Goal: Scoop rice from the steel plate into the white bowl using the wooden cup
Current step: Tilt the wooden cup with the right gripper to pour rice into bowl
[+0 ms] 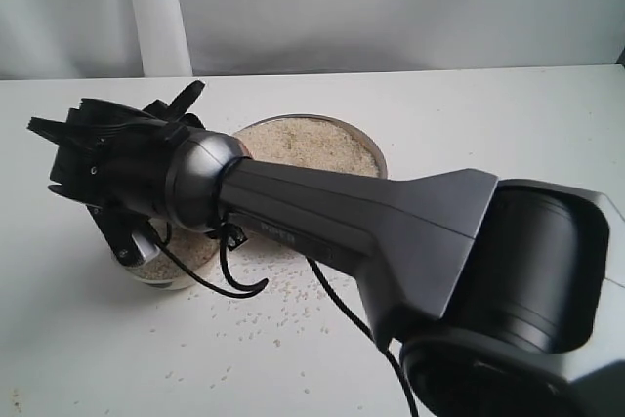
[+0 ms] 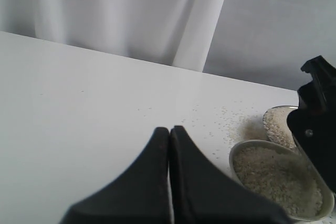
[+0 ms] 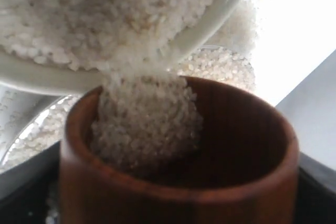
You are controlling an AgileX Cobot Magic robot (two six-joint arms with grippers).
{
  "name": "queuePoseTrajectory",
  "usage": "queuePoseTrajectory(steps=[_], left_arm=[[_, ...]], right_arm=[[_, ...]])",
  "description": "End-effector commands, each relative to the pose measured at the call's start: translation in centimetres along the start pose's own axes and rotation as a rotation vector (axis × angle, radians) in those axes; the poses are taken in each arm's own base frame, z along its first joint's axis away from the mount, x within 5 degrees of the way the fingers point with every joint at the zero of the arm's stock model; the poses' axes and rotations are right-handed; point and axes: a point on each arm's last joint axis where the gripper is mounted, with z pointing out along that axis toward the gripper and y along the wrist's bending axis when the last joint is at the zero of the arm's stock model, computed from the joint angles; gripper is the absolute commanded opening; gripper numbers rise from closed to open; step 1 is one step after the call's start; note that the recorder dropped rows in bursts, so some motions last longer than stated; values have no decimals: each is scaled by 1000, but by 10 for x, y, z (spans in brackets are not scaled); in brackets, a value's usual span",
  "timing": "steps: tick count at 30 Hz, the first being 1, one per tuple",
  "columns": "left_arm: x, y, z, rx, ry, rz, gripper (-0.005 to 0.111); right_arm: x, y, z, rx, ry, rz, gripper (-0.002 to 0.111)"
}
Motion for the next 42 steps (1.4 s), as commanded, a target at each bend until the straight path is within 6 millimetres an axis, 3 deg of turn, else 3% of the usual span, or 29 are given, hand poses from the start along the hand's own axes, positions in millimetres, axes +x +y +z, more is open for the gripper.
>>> queuePoseTrajectory(steps=[1, 13, 23, 31, 42], left_arm=[[0, 0, 0, 5, 0, -3, 0], [0, 0, 0, 5, 0, -3, 0], [0, 0, 0, 5, 0, -3, 0], [0, 0, 0, 5, 0, -3, 0], [0, 0, 0, 5, 0, -3, 0]], right_arm=[[4, -7, -27, 61, -7, -7, 0], [-10, -11, -39, 145, -76, -64, 0], [-20, -11, -21, 201, -51, -112, 0], [-16, -19, -20, 281, -22, -116, 0], [-16, -18, -18, 265, -37, -99, 0]])
